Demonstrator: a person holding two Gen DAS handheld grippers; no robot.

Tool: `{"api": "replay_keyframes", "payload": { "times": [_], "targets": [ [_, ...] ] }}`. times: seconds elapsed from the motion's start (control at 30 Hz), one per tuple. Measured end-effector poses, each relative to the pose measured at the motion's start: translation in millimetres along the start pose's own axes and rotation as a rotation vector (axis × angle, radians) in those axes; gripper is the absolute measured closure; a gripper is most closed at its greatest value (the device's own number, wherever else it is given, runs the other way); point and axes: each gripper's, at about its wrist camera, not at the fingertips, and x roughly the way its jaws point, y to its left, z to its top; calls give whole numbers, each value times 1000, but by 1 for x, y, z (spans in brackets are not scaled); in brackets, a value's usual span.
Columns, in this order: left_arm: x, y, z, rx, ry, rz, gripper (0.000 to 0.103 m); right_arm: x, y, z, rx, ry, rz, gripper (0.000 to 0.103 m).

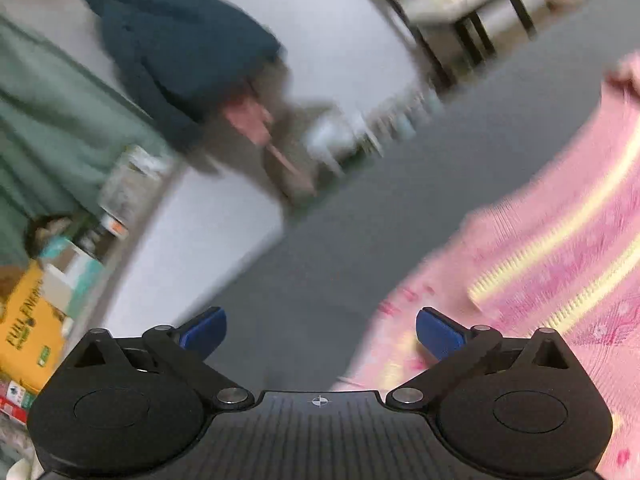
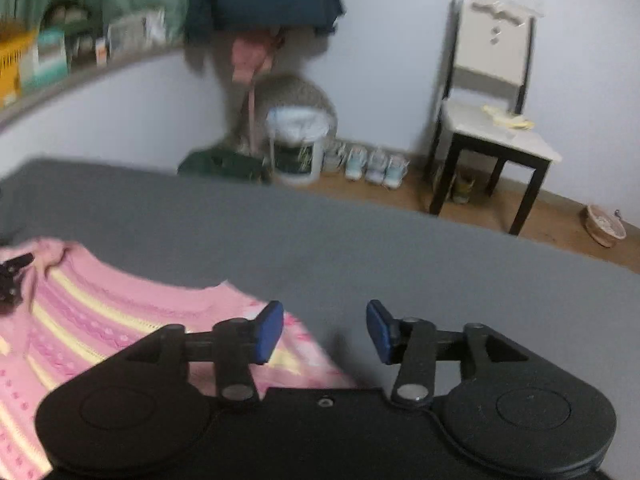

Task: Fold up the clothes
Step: 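Lay the sweater flat on the bed and open both grippers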

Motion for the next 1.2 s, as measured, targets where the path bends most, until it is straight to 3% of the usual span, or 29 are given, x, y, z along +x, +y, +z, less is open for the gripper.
{"api": "replay_keyframes", "payload": {
  "times": [0.17,0.27,0.37,0.5,0.63,0.77,0.87,0.97,1.2],
  "targets": [
    [-69,31,-36,-156,-45,-61,0,-66,-53,-44,69,0,9,52],
    [-101,44,-64,-314,-32,-120,0,-94,-84,-77,198,32,-1,53],
    [-147,30,-98,-510,-21,-188,0,-102,-114,-109,391,75,30,57],
    [-194,-3,-133,-686,-61,-216,0,-86,-115,-121,479,105,9,58],
    [-205,-28,-146,-651,-154,-225,0,-61,-98,-120,485,124,-59,60],
    [-196,-37,-148,-609,-162,-256,0,-54,-83,-120,486,76,-102,97],
    [-194,-36,-151,-618,-148,-251,0,-70,-82,-112,468,-45,-146,97],
    [-192,-31,-151,-653,-129,-255,0,-85,-92,-99,418,-160,-260,97],
    [-180,-24,-155,-688,-114,-255,0,-41,-123,-102,417,-47,-319,97]
  ]
}}
